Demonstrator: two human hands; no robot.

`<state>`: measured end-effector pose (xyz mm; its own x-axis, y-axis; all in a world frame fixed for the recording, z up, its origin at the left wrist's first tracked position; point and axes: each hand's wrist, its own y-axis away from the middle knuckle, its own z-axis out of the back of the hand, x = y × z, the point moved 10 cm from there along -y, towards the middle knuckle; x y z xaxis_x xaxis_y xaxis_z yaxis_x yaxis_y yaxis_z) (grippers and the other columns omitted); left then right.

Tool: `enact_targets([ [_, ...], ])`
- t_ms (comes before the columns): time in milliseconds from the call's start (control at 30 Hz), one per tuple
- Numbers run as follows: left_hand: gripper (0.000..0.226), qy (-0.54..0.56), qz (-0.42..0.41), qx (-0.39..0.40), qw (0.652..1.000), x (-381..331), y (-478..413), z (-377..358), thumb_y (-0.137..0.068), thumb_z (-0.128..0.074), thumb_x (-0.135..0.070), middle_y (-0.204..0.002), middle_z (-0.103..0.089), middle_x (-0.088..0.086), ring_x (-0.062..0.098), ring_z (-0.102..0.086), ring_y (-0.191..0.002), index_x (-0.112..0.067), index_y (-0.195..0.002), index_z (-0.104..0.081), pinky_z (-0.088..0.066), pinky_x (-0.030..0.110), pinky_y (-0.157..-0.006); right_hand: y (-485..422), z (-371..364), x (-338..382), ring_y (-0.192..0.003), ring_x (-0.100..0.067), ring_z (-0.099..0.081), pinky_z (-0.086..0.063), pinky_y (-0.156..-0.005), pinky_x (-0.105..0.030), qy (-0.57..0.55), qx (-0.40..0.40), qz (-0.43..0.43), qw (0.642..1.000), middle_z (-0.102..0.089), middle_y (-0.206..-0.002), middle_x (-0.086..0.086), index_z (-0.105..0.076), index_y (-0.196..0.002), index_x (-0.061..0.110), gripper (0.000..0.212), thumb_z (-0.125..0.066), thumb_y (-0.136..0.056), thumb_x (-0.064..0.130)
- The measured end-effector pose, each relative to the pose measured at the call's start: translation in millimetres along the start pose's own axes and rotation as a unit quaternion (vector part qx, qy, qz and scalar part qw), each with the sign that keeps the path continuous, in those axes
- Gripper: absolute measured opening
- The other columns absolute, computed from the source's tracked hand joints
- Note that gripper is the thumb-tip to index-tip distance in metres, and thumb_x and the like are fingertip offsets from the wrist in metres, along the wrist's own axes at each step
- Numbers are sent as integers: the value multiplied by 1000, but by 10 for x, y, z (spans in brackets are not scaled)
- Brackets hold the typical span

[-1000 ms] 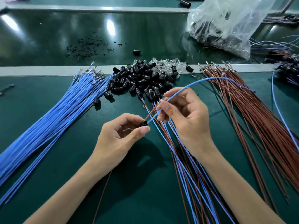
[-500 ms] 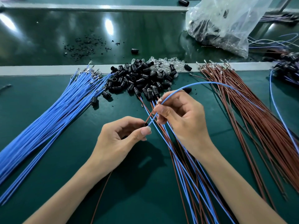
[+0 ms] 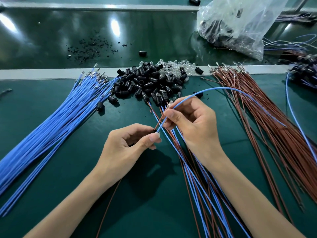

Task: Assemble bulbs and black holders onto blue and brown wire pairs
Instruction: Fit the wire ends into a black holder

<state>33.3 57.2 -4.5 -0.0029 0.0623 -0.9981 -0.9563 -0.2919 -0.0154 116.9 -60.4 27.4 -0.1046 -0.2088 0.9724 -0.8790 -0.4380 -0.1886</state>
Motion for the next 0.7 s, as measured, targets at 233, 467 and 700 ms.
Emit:
enact_targets([
  [233, 17, -6, 1, 4, 1000, -12, 6, -12, -73, -66, -29, -74, -74, -1, 10, -67, -62, -15, -83, -71, -51, 15, -65, -1, -2, -76, -55, -9, -64, -51, -57, -18, 6, 11, -28, 1000, -69, -64, 1, -61, -78, 15, 18, -64, -86, -1],
  [467, 20, -12, -1, 3, 1000, -7, 3, 8, -78, -62, -27, -74, -73, 0, 12, -66, -62, -10, -86, -70, -52, 17, -65, 2, -44, -41, -56, -8, -64, -50, -58, -17, 22, 29, -12, 999, -69, -66, 4, -60, -81, 14, 18, -61, -88, -3],
  [700, 21, -25, -3, 12, 1000, -11, 1, -12, -79, -61, -27, -74, -73, -1, 10, -65, -61, -10, -87, -70, -51, 16, -65, 18, -89, -11, -58, -8, -64, -51, -60, -18, 45, 45, 6, 998, -68, -68, 5, -61, -82, 20, 17, -62, -87, 4],
])
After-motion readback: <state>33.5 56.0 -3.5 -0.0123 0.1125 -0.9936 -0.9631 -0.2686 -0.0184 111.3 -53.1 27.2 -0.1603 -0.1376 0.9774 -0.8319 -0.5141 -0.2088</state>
